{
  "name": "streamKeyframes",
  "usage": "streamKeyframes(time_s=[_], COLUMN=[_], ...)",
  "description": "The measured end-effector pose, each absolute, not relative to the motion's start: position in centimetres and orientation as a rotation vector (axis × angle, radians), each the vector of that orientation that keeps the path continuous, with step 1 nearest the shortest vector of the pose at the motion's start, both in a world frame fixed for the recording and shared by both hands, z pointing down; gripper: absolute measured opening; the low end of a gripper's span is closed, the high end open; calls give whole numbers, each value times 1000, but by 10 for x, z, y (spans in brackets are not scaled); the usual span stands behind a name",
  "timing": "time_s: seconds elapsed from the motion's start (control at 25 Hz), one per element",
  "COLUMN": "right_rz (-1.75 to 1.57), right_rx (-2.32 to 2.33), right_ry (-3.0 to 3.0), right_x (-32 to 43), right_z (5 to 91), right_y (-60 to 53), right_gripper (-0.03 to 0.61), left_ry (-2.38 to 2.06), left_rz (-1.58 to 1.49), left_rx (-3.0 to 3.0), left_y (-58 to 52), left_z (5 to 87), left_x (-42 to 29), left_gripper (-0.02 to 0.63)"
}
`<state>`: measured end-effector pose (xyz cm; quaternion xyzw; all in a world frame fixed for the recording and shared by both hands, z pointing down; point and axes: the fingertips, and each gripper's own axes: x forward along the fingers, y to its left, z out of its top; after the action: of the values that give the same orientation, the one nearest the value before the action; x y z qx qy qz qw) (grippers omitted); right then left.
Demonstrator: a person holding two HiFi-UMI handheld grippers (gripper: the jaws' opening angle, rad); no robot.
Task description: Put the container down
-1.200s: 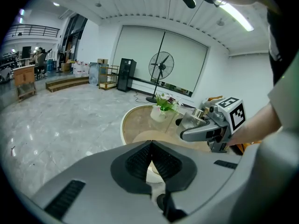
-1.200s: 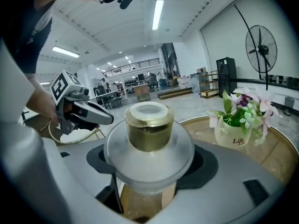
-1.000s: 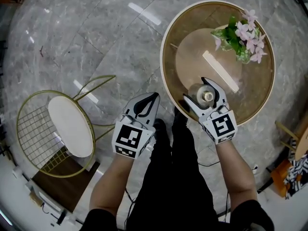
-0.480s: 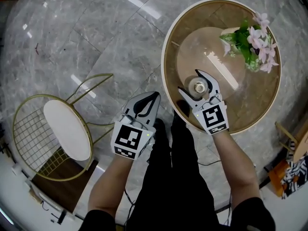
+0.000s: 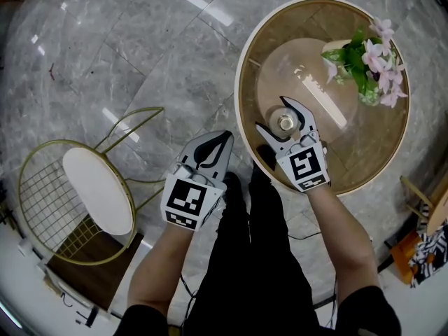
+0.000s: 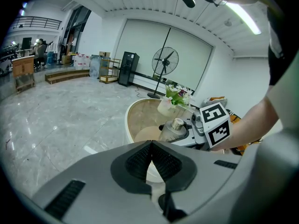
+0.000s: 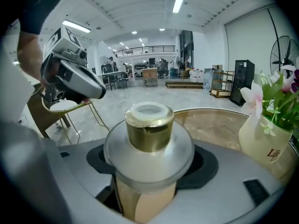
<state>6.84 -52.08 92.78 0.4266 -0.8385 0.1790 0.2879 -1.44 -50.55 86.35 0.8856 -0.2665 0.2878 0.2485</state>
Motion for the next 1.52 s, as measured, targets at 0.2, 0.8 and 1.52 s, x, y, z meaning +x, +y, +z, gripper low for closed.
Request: streamKeyframes(time_s=[0.2, 0.8, 1.52], right_rz=[440, 488, 448], right_rx=[1121, 1318, 1599], right_ry=[-2235, -2190, -2288], right_x=[69, 89, 46], right_z=[932, 872, 488], right_y=[-519, -486, -337], right_gripper=[347, 349, 36], left_ry=[-721, -798, -887], left_rz=[789, 742, 504], left_rx=[2429, 2524, 2623], left_y=[-500, -468, -381], left_z=[859, 791, 470], left_x=[-15, -48, -116], left_gripper=[11, 11, 11])
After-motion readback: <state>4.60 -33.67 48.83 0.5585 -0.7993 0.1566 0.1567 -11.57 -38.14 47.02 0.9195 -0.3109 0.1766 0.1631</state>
